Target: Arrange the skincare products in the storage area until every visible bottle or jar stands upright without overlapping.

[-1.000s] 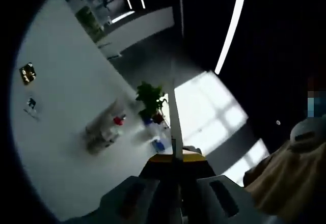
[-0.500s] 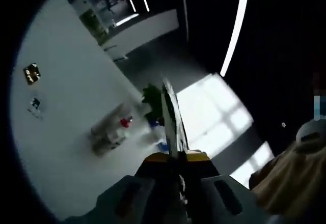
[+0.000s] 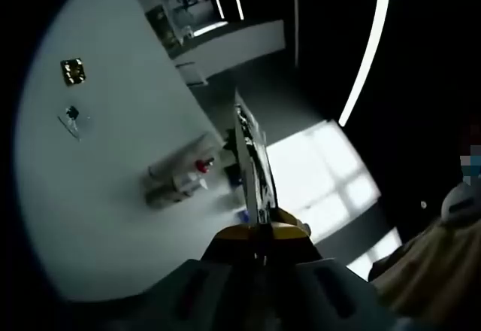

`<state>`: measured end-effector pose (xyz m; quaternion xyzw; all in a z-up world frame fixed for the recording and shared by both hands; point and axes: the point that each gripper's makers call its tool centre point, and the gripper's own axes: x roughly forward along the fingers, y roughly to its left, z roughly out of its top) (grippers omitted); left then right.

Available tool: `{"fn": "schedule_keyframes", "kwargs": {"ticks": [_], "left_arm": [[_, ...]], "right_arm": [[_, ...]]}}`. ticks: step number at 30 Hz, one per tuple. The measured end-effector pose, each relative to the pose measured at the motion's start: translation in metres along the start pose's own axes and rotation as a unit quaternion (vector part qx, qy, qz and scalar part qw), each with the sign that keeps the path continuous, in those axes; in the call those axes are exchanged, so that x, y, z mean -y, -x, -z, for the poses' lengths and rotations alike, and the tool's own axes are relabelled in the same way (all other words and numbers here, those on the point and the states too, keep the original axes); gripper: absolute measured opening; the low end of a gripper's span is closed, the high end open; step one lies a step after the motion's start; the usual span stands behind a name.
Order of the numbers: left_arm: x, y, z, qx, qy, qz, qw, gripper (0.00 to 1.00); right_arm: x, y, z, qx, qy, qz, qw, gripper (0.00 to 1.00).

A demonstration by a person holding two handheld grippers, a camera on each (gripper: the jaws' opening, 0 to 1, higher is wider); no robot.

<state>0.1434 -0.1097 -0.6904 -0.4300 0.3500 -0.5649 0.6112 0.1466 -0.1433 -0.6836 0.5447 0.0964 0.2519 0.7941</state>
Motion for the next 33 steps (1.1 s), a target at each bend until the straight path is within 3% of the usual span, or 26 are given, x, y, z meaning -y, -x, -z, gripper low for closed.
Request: {"fn": "schedule_keyframes", "kwargs": {"ticks": [8,13,18,33], "left_arm": [[0.000,-0.001,-0.006,0.003,0.012,0.002,0.9999,0.00],[-0.004,-0.003,-0.007,0.000,0.018,0.000,0.9998,0.00],[-0.009,-0.006,-0.006,-0.004,0.025,-0.006,0.9997,0.00],[-0.031,-0.016,-0.010,-0.012,0.047,-0.017,0.9987,0.00]], "right_arm": [[0.003,-0.006,-0.003,-0.001,0.001,0.005,1.0000,0.02],[0.015,-0.005,-0.001,-0.018,0.069,0.032,0.9969,0.07],[0.021,-0.005,0.003,-0.037,0.108,0.048,0.9923,0.27],[0.046,0.003,-0.005,-0.051,0.188,0.095,0.9762,0.57]]}}
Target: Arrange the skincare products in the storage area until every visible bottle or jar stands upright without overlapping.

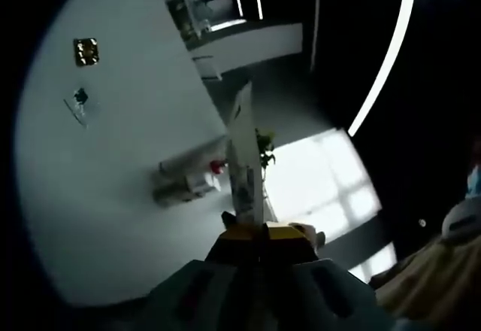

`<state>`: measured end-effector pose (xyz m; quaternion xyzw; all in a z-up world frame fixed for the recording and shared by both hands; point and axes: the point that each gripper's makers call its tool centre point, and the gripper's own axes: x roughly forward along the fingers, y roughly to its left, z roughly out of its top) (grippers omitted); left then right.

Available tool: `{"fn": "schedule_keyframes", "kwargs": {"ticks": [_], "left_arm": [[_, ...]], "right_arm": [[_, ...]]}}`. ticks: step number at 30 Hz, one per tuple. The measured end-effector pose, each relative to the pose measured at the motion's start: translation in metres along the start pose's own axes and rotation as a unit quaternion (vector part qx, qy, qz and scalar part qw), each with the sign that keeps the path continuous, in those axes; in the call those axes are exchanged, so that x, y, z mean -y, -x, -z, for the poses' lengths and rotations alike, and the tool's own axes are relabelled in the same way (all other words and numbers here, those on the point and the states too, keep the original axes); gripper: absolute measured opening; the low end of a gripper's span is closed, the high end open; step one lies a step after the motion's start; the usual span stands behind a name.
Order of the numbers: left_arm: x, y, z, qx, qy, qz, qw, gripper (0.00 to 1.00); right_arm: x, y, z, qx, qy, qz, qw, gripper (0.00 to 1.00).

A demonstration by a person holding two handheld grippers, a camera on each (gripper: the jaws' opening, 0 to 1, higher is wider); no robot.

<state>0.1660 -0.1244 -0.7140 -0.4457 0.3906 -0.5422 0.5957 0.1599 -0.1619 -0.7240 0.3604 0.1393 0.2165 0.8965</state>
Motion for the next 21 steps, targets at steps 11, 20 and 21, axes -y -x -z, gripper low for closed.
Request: {"fn": "schedule_keyframes", "kwargs": {"ticks": [11,20,21], "left_arm": [[-0.024,-0.012,-0.004,-0.012,0.013,-0.019,0.9997,0.00],[-0.050,-0.018,-0.008,-0.020,0.023,-0.044,0.9986,0.00],[-0.052,-0.019,-0.008,-0.021,0.023,-0.047,0.9984,0.00]], "right_arm": [[0.029,0.009,0.005,-0.030,0.054,0.048,0.9970,0.74],[0.048,0.019,0.011,-0.075,0.118,0.074,0.9874,0.83],[0.049,0.020,0.012,-0.076,0.121,0.077,0.9867,0.85]]}}
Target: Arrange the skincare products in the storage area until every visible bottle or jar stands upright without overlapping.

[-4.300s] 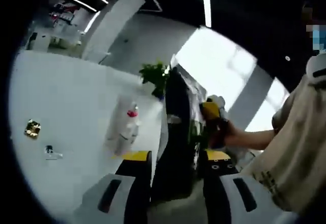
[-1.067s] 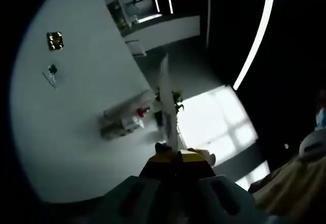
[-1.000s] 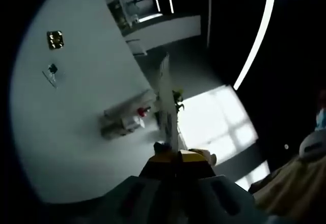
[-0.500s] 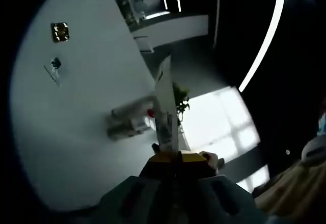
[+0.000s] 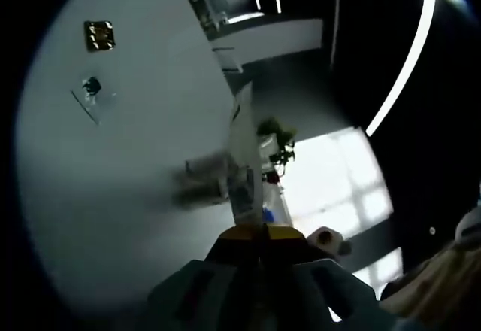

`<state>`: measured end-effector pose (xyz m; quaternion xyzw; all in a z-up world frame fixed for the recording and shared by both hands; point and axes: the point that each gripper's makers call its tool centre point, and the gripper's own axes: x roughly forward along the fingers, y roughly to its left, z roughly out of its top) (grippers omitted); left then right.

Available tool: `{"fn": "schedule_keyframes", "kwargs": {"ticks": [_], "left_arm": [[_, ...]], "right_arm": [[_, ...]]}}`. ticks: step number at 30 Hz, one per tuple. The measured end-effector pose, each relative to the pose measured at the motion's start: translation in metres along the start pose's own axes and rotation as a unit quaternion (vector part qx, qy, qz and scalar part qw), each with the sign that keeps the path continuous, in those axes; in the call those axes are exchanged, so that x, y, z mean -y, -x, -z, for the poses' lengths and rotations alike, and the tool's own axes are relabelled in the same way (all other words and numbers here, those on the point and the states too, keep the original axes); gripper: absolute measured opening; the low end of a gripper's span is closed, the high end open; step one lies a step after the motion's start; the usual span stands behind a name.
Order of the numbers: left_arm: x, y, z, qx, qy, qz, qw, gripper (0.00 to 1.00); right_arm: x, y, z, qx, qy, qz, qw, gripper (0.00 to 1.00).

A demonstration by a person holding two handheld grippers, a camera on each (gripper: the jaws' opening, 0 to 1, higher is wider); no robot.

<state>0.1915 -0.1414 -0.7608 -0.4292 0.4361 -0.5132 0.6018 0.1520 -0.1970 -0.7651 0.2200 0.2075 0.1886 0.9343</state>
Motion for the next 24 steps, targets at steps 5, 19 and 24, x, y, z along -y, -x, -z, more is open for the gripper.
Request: {"fn": "schedule_keyframes", "kwargs": {"ticks": [5,19,24], "left_arm": [[-0.015,-0.005,-0.001,-0.006,0.002,-0.018,0.9998,0.00],[-0.064,-0.021,0.000,-0.024,0.004,-0.071,0.9972,0.00],[-0.074,-0.025,-0.004,-0.027,0.004,-0.083,0.9962,0.00]], "right_arm": [[0.012,0.004,0.008,-0.016,0.019,0.022,0.9995,0.92],[0.039,0.019,0.016,-0.043,0.049,0.064,0.9958,0.99],[0.047,0.025,0.017,-0.049,0.057,0.078,0.9942,0.99]]}}
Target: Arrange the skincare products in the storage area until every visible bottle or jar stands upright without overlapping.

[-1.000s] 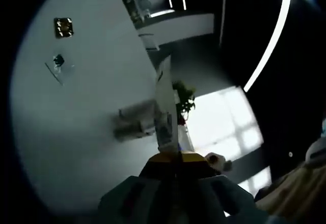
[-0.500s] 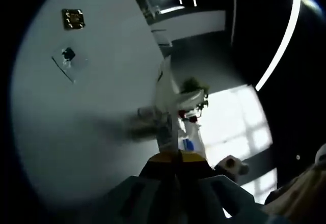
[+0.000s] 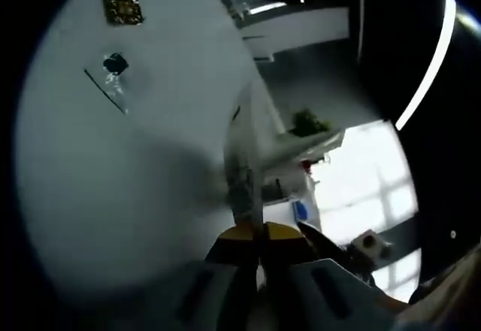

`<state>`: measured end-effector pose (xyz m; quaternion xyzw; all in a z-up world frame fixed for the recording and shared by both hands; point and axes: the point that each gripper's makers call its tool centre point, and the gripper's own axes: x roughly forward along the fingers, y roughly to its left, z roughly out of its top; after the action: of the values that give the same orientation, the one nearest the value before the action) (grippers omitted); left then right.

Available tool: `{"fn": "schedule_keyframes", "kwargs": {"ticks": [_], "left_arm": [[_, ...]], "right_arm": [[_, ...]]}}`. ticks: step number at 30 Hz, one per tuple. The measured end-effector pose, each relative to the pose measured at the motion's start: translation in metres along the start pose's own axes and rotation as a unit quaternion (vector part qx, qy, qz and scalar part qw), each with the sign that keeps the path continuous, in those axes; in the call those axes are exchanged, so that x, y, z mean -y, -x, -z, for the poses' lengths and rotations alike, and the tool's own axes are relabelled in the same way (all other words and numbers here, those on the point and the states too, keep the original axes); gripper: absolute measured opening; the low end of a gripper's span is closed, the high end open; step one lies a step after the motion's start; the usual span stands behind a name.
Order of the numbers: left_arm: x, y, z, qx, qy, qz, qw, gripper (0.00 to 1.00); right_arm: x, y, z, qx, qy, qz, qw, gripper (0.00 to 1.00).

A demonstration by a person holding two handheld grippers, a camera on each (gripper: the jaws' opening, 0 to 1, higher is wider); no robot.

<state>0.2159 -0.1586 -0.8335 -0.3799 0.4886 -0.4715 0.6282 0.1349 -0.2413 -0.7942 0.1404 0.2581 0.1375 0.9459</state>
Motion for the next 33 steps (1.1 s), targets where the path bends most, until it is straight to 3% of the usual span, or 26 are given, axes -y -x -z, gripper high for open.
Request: {"fn": "schedule_keyframes", "kwargs": {"ticks": [9,24,33], "left_arm": [[-0.011,-0.005,-0.001,-0.004,0.001,-0.019,0.9998,0.00],[-0.033,-0.004,0.001,-0.007,-0.008,-0.070,0.9975,0.00],[-0.048,0.000,-0.002,-0.016,-0.087,-0.136,0.9868,0.02]], "right_arm": [[0.008,0.006,0.010,-0.015,0.011,0.014,0.9997,0.99],[0.013,0.009,0.010,-0.010,0.002,0.024,0.9997,0.99],[0.013,0.009,0.011,-0.013,0.004,0.024,0.9996,0.99]]}}
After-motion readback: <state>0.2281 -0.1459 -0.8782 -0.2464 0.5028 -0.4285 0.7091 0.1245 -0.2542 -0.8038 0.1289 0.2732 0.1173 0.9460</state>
